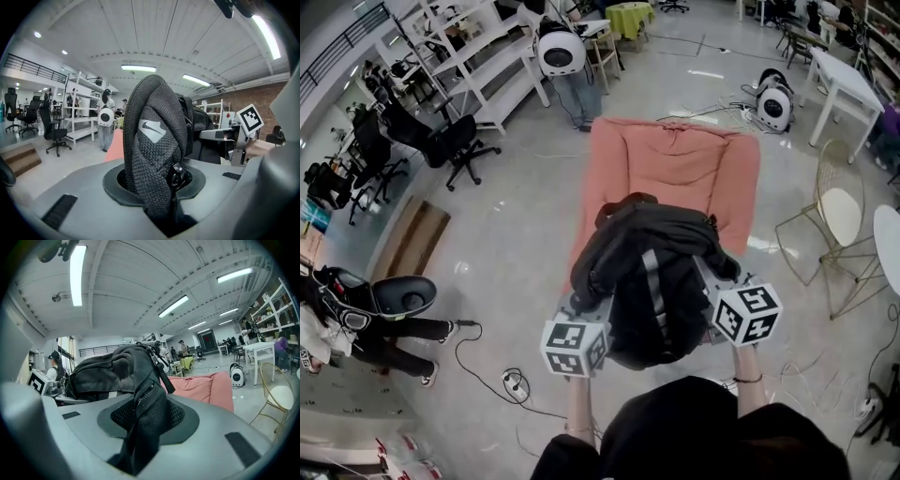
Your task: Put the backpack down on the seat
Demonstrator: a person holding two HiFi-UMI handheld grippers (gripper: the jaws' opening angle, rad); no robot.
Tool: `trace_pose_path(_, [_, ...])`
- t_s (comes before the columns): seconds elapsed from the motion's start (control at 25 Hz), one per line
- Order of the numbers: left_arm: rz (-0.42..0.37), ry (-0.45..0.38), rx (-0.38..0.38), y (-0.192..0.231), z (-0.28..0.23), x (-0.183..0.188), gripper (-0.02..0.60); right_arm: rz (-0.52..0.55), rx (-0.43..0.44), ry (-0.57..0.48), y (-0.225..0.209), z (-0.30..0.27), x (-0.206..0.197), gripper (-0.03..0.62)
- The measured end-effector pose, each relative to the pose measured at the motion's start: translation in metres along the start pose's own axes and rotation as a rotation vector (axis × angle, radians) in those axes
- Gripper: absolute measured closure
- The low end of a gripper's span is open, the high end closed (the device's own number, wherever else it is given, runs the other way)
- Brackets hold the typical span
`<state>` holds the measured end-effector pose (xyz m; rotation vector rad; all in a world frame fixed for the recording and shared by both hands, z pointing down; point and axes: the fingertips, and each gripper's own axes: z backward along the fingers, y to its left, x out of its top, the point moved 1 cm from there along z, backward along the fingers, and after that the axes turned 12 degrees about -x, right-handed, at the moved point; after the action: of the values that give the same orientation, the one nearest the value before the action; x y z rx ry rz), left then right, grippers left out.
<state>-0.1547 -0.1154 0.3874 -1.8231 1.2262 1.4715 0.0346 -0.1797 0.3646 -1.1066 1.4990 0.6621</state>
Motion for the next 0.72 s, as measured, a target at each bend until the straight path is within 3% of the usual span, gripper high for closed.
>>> trace_pose_path(0.44, [0.047, 0.038, -0.014, 0.066, -0.068, -0.005, 0.454, 0.006, -0.002, 0.054, -0.017, -0.089, -0.009, 0.48])
trace_pose_path(0.72, [0.083, 0.103, -0.07, 0.106, -0.115, -0.024, 0.454, -0.027, -0.051, 0.117, -0.031, -0.14, -0.033, 0.48])
